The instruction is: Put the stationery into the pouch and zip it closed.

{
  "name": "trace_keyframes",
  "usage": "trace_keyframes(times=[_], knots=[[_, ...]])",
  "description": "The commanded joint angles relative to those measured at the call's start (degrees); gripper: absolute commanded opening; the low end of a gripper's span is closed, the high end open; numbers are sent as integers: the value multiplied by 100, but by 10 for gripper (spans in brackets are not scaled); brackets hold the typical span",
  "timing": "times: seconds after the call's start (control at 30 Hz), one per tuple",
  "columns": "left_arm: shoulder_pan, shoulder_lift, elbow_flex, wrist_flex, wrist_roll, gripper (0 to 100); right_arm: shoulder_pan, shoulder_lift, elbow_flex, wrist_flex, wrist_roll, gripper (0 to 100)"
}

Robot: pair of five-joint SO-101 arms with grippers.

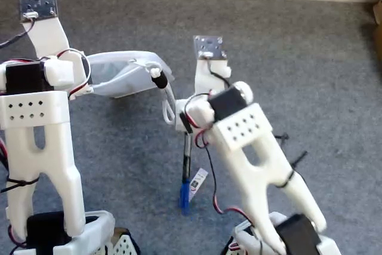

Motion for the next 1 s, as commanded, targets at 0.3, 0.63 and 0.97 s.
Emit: trace_keyframes(times=[0.3,0.63,0.97], knots=[[-13,110,215,-70,53,7,-330,-1780,-277,-1516,70,5],[-13,110,224,-70,53,7,-1033,-2229,-286,-2404,844,5],[-22,110,224,-70,53,7,-1068,-2290,-277,-4611,1644,5]])
